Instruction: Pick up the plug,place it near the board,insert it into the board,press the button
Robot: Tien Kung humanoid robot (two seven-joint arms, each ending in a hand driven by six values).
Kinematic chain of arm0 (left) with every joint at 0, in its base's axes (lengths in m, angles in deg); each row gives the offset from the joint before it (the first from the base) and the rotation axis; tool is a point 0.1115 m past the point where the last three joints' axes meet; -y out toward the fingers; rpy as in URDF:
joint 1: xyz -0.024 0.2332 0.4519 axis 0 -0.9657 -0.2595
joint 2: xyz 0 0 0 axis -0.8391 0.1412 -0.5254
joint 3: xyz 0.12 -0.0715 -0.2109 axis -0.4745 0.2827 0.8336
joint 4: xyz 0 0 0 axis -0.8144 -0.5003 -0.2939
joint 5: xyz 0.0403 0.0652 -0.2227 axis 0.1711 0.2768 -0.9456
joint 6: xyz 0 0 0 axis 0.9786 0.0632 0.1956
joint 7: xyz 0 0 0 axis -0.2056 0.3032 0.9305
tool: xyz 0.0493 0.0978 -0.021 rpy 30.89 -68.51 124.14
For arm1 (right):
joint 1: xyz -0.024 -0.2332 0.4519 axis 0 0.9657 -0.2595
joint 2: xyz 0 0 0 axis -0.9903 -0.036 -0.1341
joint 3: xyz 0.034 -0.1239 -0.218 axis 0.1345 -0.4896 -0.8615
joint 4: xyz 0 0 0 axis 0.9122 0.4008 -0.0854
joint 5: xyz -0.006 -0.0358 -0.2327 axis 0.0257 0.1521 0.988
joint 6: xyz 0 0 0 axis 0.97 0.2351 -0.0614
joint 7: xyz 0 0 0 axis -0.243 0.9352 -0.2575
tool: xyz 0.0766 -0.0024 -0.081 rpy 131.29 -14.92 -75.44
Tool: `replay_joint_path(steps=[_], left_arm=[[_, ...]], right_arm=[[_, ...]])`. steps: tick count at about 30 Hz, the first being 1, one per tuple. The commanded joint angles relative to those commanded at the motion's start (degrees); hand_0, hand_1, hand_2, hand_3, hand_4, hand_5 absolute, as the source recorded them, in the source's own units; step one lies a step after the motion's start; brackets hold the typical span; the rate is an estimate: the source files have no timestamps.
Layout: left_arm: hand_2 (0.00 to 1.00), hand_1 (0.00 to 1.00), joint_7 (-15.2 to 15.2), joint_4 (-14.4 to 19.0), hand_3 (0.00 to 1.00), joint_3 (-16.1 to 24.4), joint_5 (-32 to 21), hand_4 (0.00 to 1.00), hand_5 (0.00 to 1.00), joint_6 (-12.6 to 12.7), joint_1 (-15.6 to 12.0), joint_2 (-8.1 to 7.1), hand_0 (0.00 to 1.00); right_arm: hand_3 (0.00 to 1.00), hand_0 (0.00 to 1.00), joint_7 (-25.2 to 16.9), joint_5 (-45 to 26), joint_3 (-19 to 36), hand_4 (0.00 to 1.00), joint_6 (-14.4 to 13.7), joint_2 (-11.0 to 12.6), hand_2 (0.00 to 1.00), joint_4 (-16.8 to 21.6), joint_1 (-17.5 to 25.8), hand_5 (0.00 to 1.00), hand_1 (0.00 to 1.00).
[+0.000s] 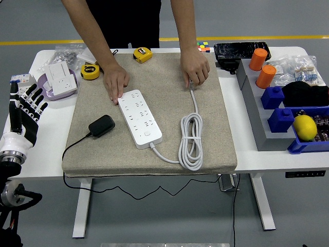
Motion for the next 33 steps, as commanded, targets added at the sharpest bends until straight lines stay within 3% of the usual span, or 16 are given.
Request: replay_joint_path(steps=[33], left_arm=[[0.884, 0.947, 0.33, -0.2, 0.866, -1.19, 2.7, 0.998, 0.998, 0.46, -0.55, -0.09, 0.916]], right_arm=[[0.766, 0.826, 0.1, 0.06, -0.17, 0.998, -0.07, 0.24, 0.743, 0.0, 0.27, 0.83, 0.752]])
